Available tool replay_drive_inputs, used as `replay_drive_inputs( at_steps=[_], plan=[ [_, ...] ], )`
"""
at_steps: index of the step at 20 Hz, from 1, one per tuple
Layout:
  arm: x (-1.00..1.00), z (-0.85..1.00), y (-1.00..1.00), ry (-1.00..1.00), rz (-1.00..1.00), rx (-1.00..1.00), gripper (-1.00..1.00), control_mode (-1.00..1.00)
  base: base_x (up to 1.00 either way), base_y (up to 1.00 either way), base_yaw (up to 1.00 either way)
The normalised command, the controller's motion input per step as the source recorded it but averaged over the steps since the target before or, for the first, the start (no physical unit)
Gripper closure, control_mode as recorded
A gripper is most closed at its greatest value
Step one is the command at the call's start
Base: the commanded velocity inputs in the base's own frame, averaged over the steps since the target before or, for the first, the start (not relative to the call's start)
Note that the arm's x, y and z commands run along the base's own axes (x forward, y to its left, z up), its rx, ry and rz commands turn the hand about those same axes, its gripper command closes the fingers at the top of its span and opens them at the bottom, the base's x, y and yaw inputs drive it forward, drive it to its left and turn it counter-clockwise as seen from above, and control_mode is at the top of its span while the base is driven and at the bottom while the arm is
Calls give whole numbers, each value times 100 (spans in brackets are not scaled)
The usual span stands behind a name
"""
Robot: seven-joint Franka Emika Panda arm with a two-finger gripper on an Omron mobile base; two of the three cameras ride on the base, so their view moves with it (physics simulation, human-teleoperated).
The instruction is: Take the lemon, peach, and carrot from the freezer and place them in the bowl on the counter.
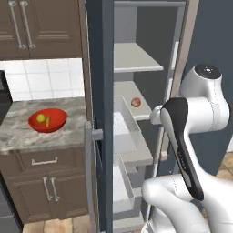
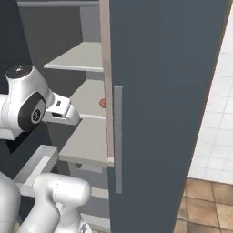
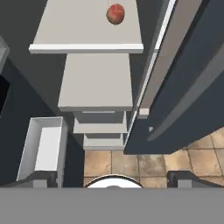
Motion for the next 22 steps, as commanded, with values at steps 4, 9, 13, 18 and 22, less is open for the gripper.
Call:
replay_drive_inputs(
  at_steps=[4,9,13,18,22],
  plan=[
    [0,0,0,0,0,0,-100,100,61,-29,57],
    [0,0,0,0,0,0,-100,100,38,-34,26],
    [0,0,0,0,0,0,-100,100,9,-54,-6],
    [0,0,0,0,0,0,-100,100,39,0,-42],
    [0,0,0,0,0,0,-100,100,22,0,-47]
  ],
)
